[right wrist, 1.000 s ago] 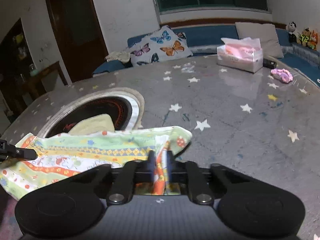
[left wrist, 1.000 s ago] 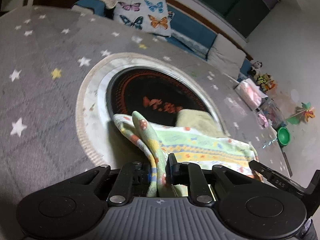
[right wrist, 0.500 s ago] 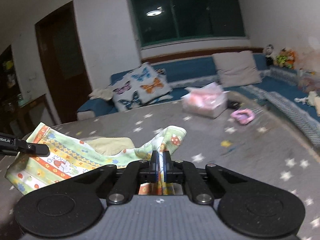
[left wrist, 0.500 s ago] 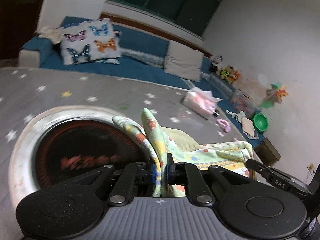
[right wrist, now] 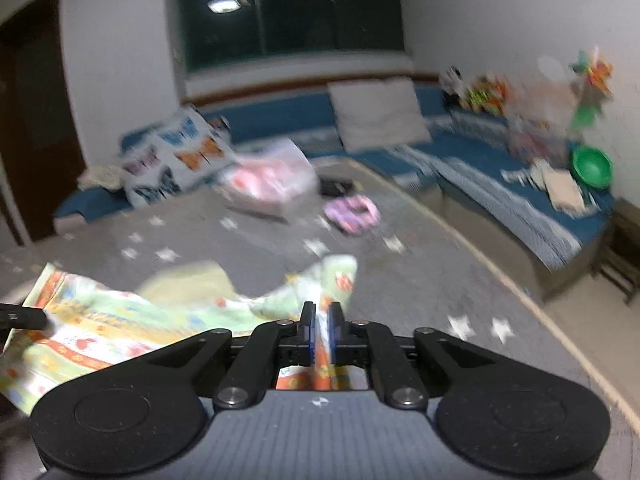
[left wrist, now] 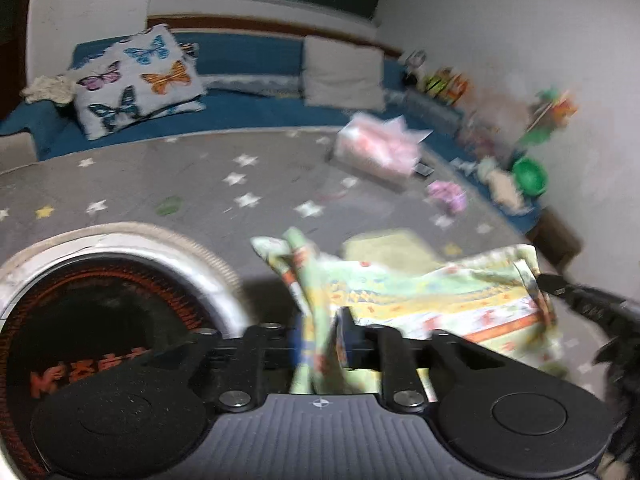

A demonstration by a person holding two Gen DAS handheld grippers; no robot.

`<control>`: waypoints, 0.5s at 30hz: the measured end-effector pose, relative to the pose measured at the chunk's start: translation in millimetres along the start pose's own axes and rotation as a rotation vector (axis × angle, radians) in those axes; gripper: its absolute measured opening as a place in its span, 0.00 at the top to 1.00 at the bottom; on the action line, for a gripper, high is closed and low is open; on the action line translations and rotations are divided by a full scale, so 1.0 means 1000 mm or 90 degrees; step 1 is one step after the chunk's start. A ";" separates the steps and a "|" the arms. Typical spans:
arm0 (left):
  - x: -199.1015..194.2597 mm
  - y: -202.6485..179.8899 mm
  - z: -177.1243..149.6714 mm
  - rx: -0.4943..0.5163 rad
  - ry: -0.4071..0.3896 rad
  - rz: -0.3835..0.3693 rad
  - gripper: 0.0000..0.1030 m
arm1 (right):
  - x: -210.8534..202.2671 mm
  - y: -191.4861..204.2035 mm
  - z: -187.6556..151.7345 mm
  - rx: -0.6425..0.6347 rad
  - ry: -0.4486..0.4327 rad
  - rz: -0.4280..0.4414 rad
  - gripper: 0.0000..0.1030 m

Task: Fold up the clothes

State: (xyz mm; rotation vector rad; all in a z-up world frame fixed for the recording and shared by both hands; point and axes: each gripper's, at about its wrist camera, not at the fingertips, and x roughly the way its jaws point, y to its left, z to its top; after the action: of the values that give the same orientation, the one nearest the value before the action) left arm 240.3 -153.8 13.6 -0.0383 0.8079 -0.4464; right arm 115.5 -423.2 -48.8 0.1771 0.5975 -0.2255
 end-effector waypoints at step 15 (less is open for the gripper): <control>0.046 -0.014 0.013 0.026 0.009 -0.060 0.68 | 0.054 0.037 0.002 -0.011 0.064 0.124 0.91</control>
State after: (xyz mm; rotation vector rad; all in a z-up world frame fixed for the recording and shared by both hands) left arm 271.8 -186.9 -5.9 -0.0348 0.8134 -0.5530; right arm 170.2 -396.8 -74.3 0.2297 0.6776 -0.0223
